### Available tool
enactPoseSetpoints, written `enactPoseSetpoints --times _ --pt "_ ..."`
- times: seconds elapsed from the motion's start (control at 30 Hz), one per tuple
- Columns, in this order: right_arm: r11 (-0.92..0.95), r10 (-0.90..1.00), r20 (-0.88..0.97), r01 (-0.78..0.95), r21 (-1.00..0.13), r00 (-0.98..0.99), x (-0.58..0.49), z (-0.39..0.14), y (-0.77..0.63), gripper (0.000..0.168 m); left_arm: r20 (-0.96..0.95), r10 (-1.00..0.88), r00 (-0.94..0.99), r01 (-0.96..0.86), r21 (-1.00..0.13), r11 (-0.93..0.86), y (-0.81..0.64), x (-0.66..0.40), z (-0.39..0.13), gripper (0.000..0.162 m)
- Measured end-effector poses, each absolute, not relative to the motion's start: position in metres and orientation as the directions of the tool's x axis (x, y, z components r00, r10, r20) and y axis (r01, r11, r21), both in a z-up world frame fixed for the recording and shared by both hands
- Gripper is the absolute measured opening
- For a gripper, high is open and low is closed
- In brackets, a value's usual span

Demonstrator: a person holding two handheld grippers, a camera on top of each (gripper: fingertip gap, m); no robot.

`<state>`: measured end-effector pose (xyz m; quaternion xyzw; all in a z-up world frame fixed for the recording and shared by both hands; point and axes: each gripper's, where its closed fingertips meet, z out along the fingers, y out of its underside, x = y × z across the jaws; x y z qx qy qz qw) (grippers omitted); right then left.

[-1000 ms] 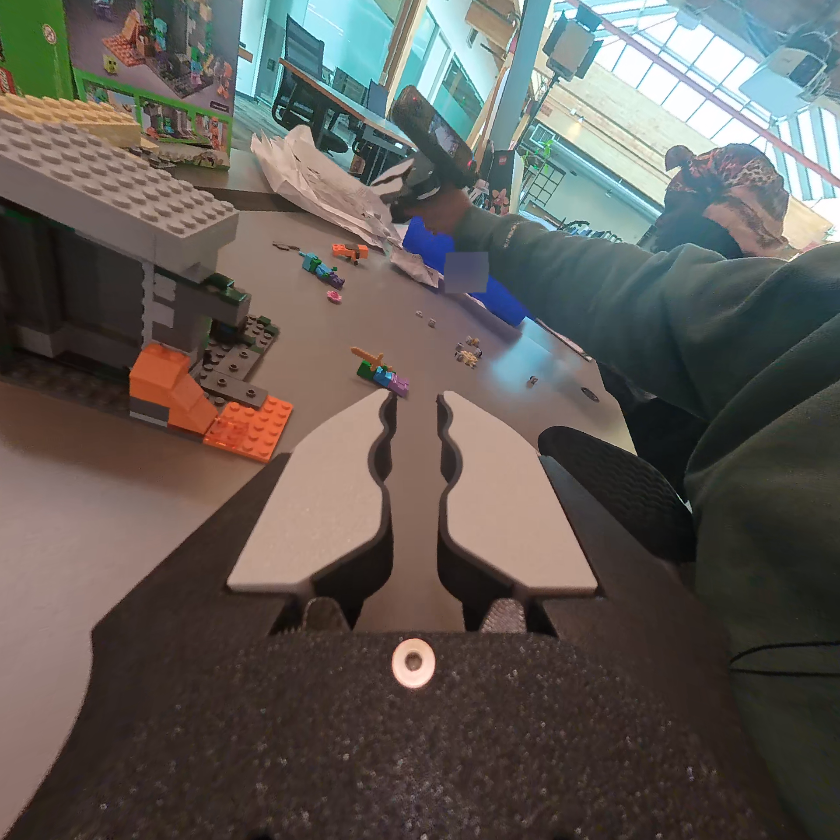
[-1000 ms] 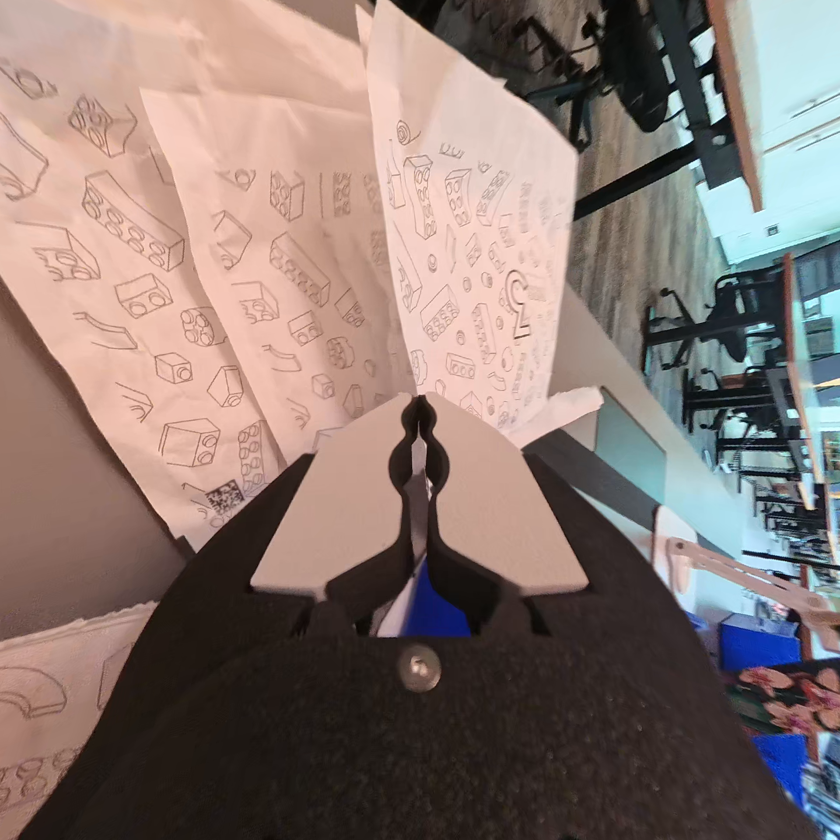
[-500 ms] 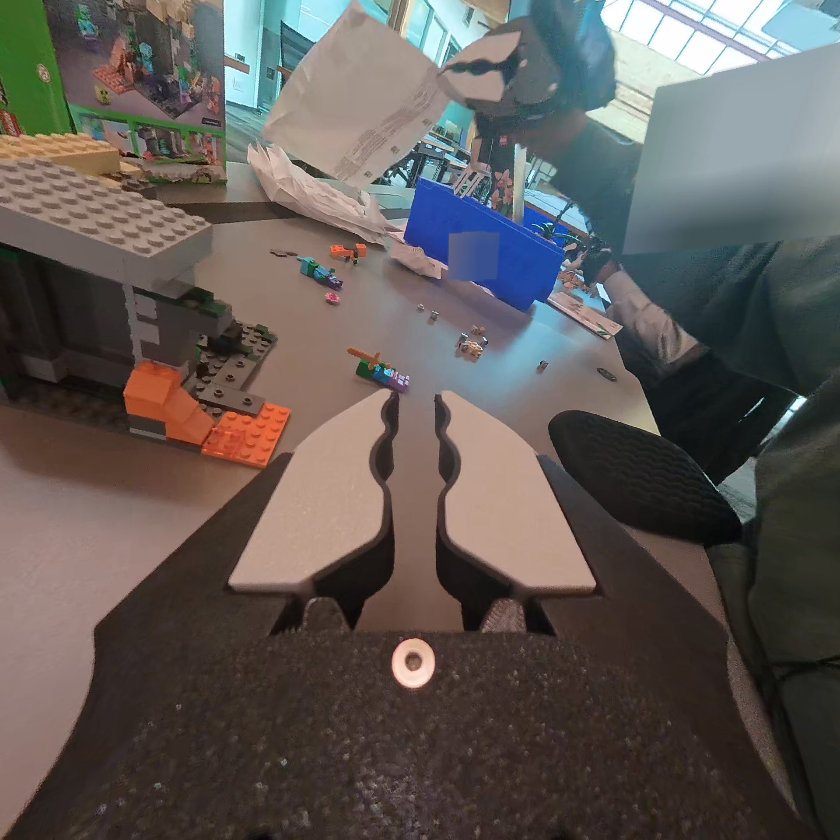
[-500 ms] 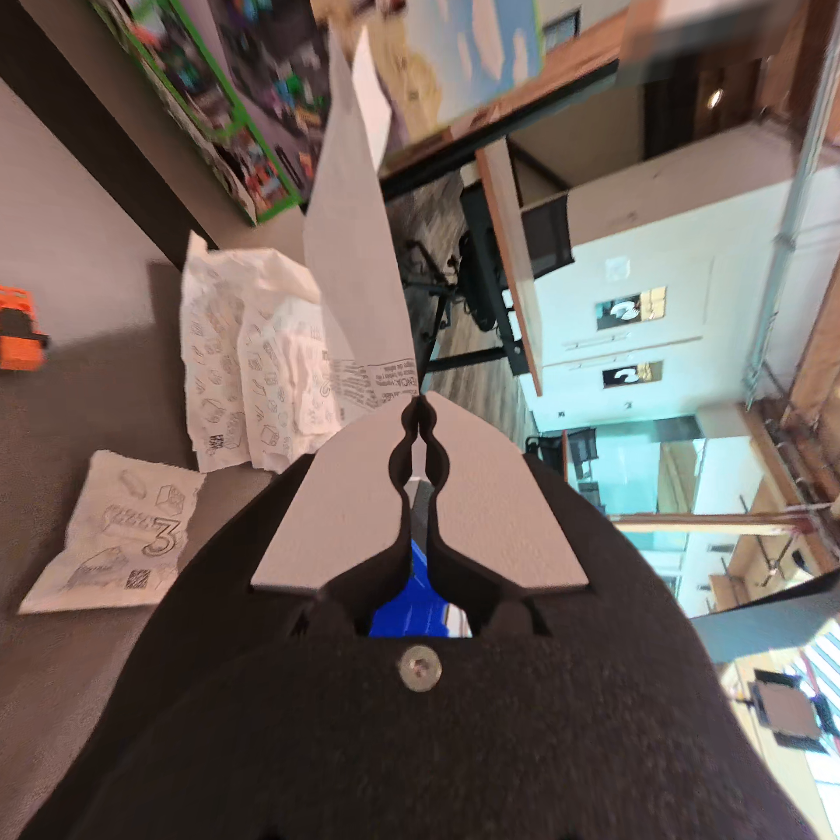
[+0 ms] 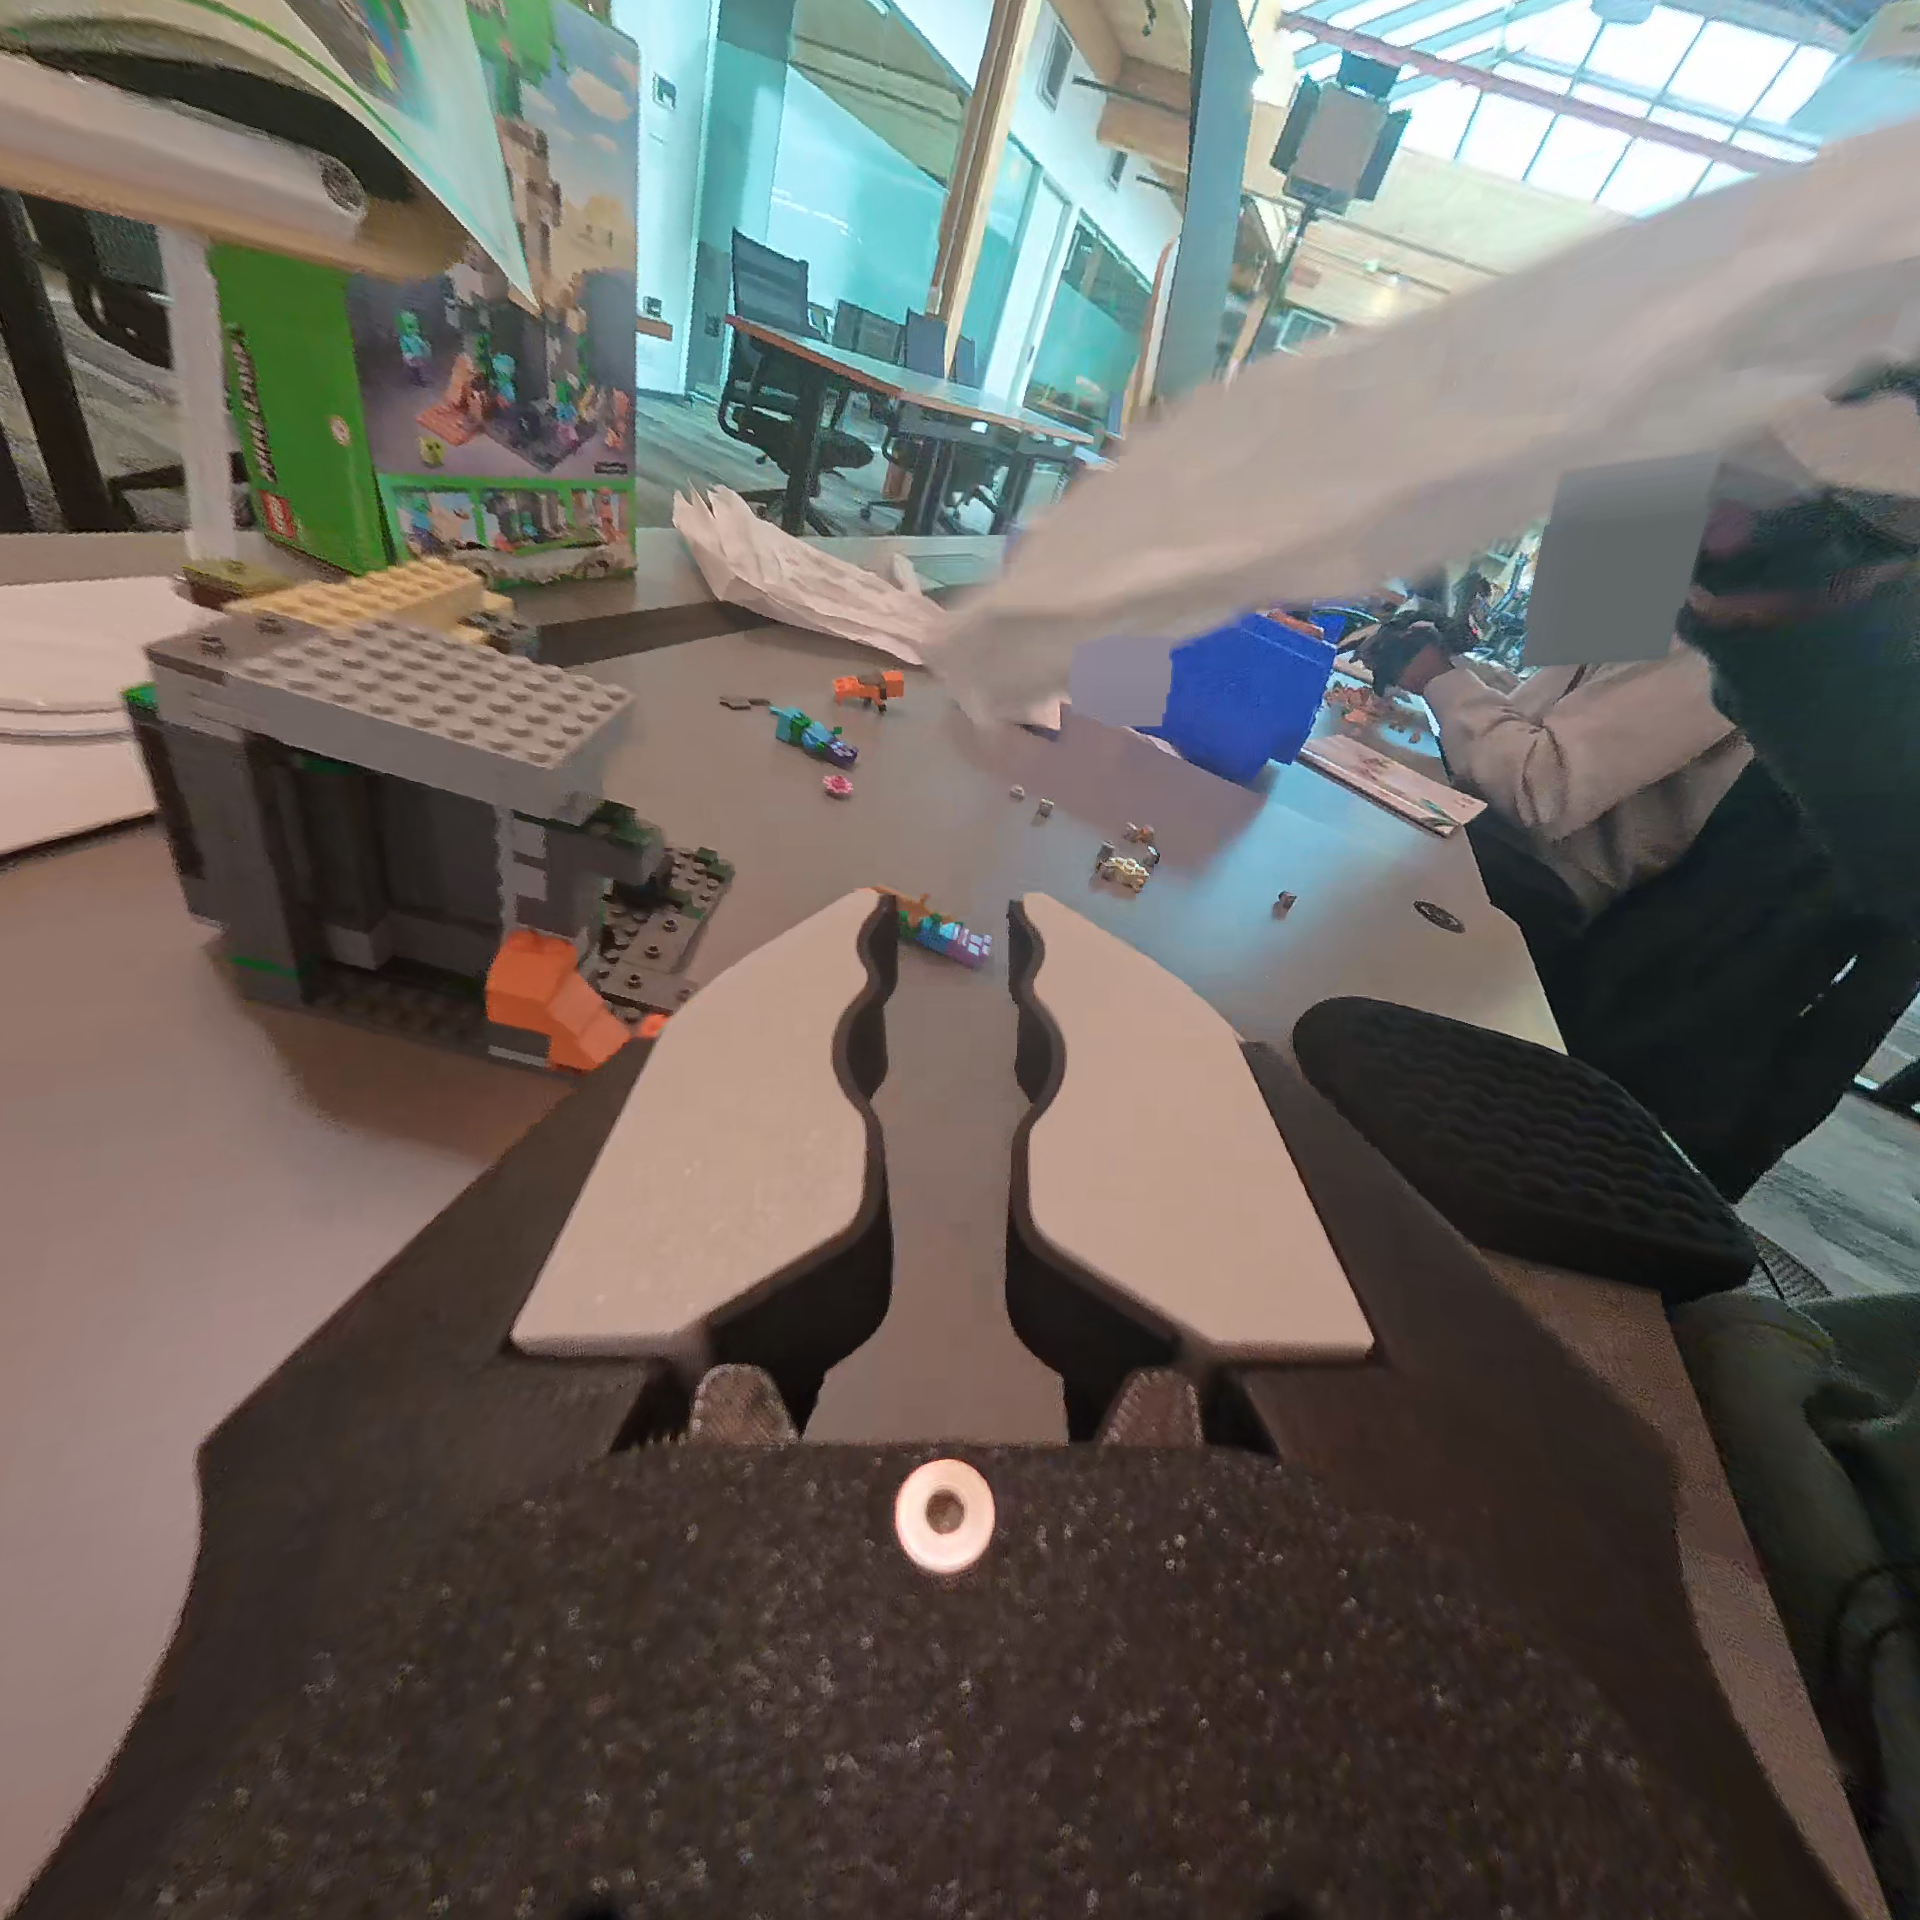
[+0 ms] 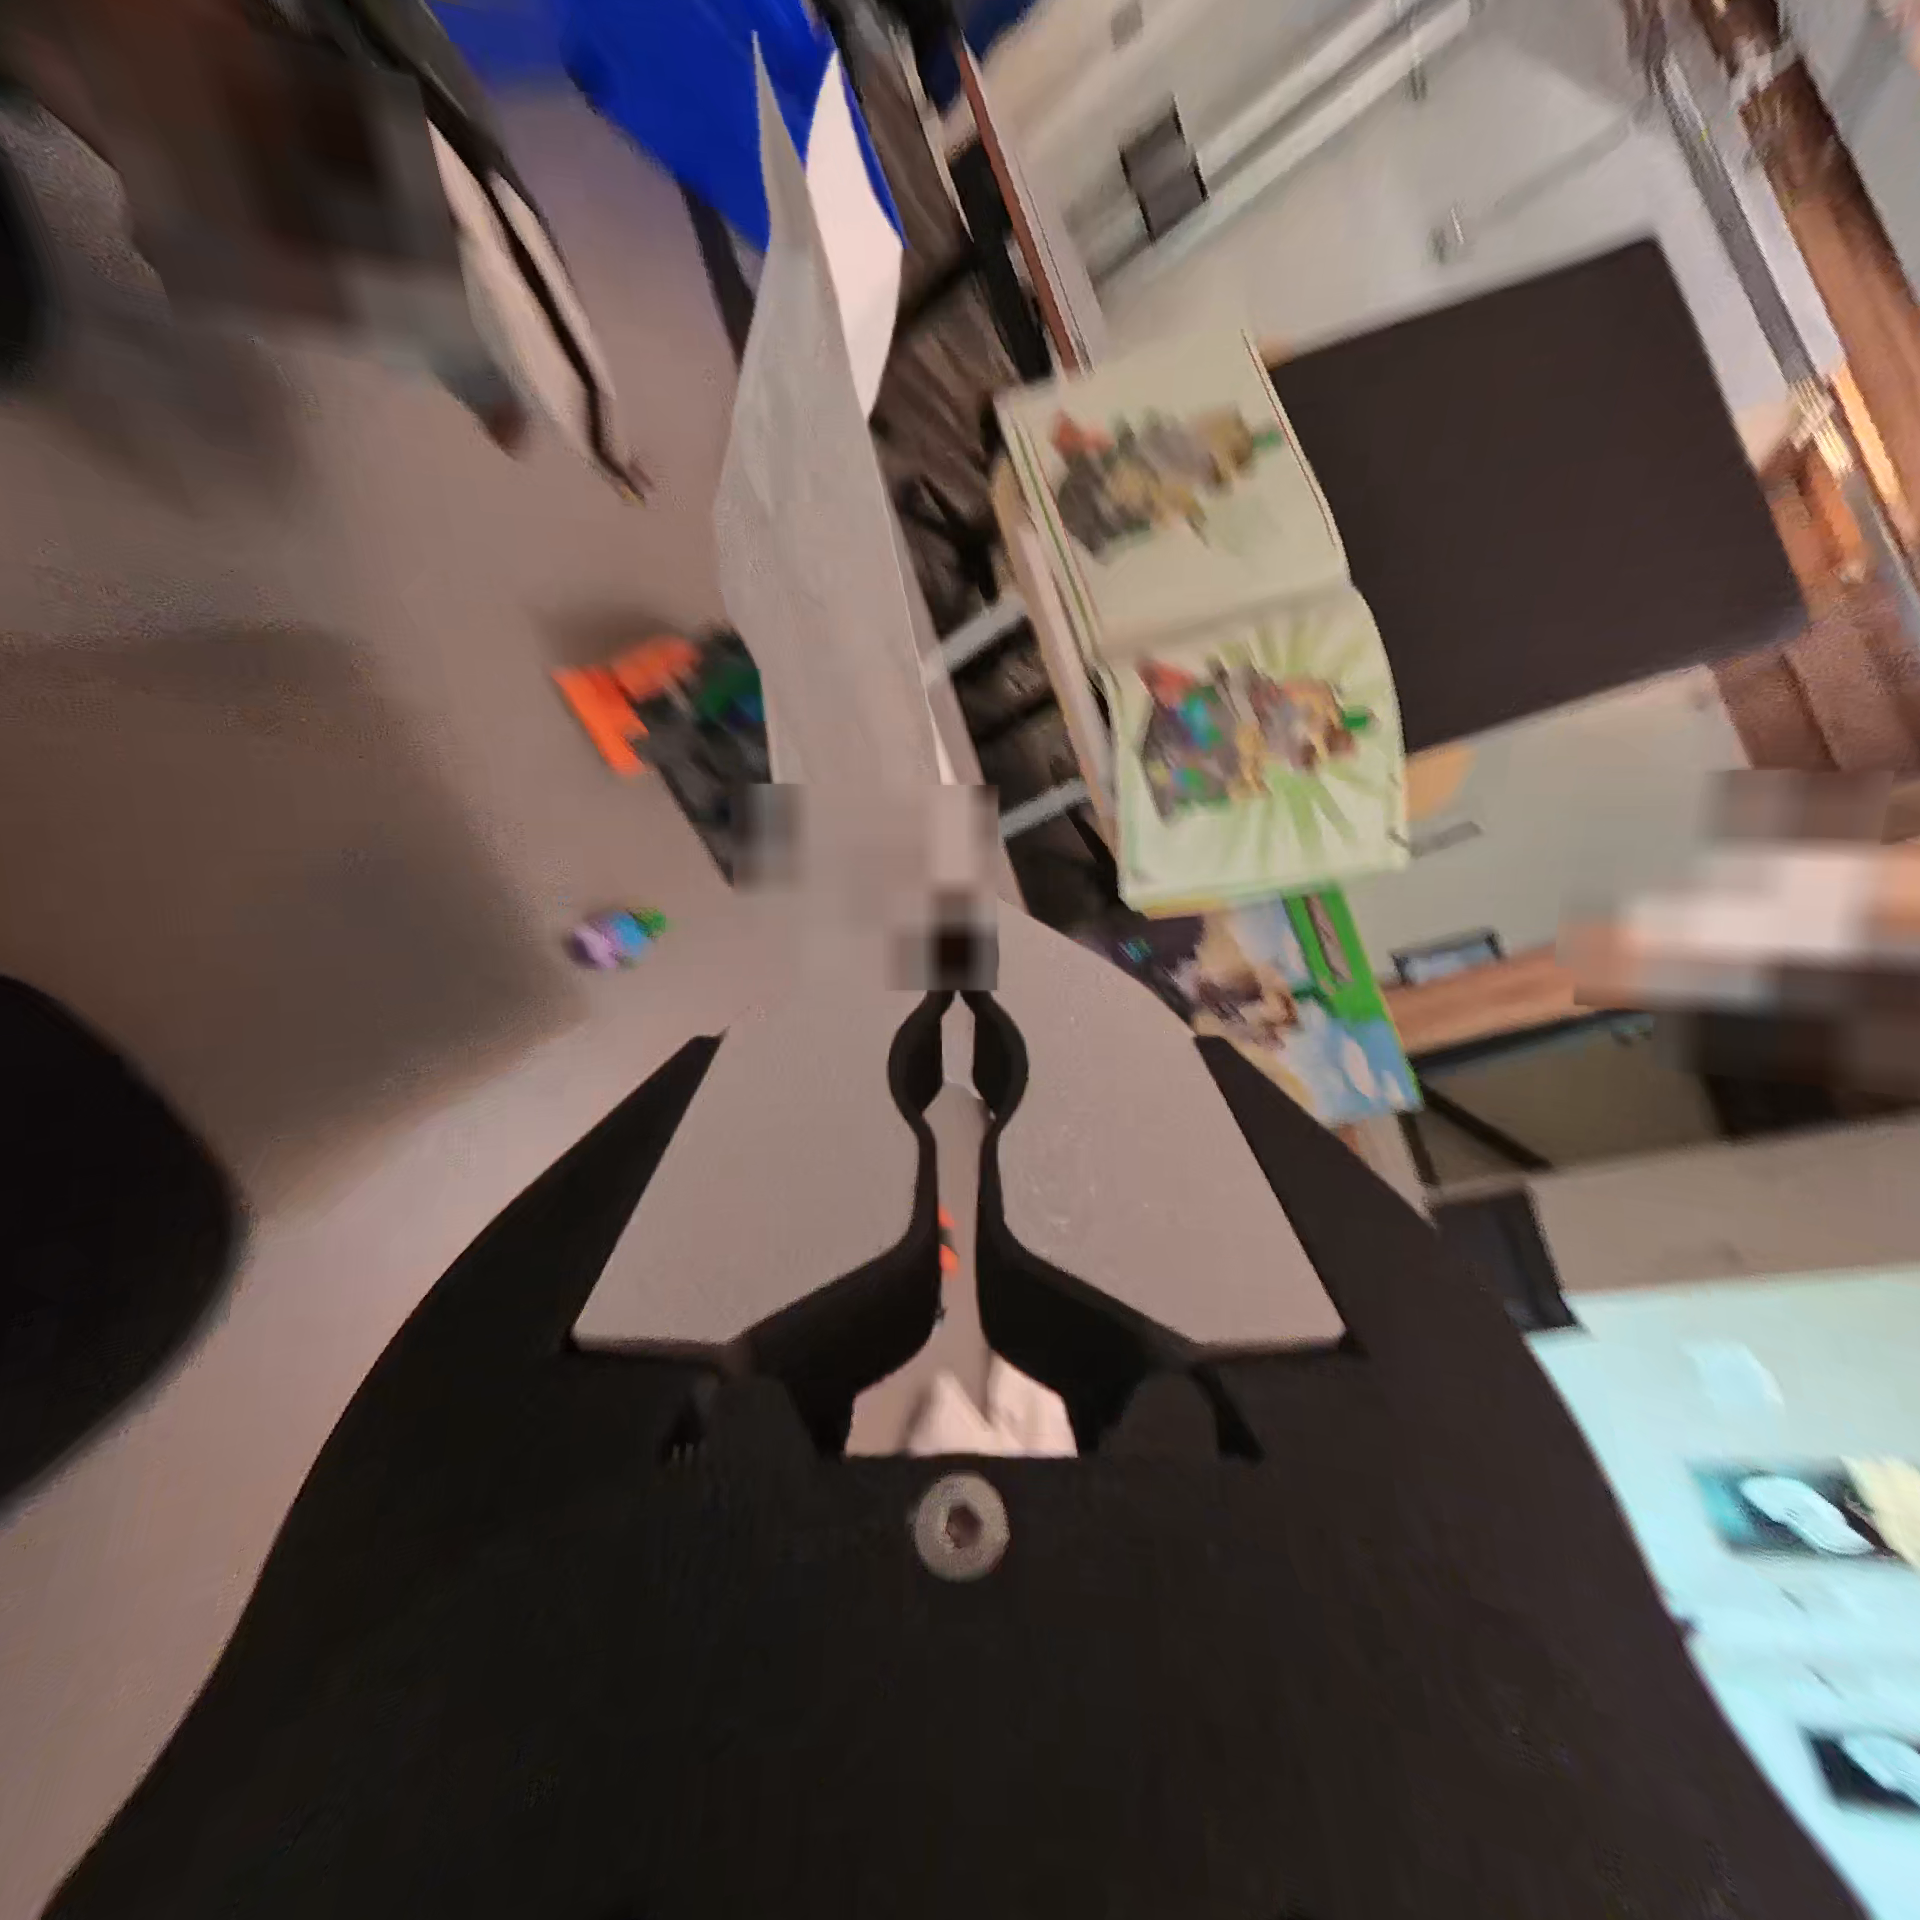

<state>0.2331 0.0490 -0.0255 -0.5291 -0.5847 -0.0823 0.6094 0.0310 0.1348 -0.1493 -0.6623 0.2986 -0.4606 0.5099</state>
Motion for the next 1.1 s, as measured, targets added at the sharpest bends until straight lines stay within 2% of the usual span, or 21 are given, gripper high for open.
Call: enactPoseSetpoints --times 0.1,0.23,0.33,0.4,0.47,0.57,0.7,0.8,0.93,1.0,1.1 --pt "0.468 0.638 0.719 0.604 -0.645 0.273 0.203 -0.054 0.01 0.0 0.28 -0.857 0.433 0.092 -0.959 -0.267 0.136 0.012 -0.138 0.02" --pt "0.472 0.724 0.66 0.555 -0.685 0.199 0.182 -0.116 -0.007 0.0 0.221 -0.868 0.444 0.096 -0.975 -0.199 0.124 -0.01 -0.12 0.019" --pt "0.459 0.777 0.616 0.554 -0.694 0.128 0.167 -0.156 -0.007 0.0 0.174 -0.913 0.369 0.02 -0.984 -0.179 0.099 -0.008 -0.121 0.019" --pt "0.446 0.801 0.592 0.567 -0.692 0.092 0.161 -0.176 0.001 0.0 0.107 -0.934 0.341 -0.102 -0.983 -0.15 0.083 0.0 -0.134 0.017" --pt "0.425 0.821 0.566 0.588 -0.688 0.068 0.159 -0.19 0.013 0.0 -0.016 -0.936 0.352 -0.298 -0.95 -0.096 0.075 0.005 -0.16 0.016" --pt "0.343 0.871 0.488 0.642 -0.686 0.056 0.164 -0.206 0.036 0.013 -0.2 -0.936 0.288 -0.577 -0.816 -0.003 0.064 0.009 -0.203 0.013" --pt "0.173 0.94 0.328 0.701 -0.691 0.091 0.181 -0.21 0.051 0.032 -0.245 -0.95 0.193 -0.688 -0.724 0.047 0.047 0.02 -0.231 0.008" --pt "0.039 0.965 0.211 0.705 -0.709 0.158 0.189 -0.197 0.051 0.032 -0.215 -0.965 0.15 -0.659 -0.749 0.064 0.034 0.031 -0.227 0.002" --pt "-0.133 0.958 0.108 0.749 -0.649 0.265 0.197 -0.188 0.044 0.036 -0.205 -0.973 0.108 -0.62 -0.779 0.095 0.025 0.04 -0.209 0.005" --pt "-0.222 0.934 0.074 0.731 -0.646 0.349 0.202 -0.18 0.047 0.037 -0.21 -0.972 0.108 -0.604 -0.79 0.103 0.027 0.041 -0.201 0.006" --pt "-0.261 0.901 0.082 0.684 -0.681 0.426 0.212 -0.166 0.054 0.039 -0.229 -0.966 0.121 -0.61 -0.785 0.11 0.036 0.037 -0.196 0.008"
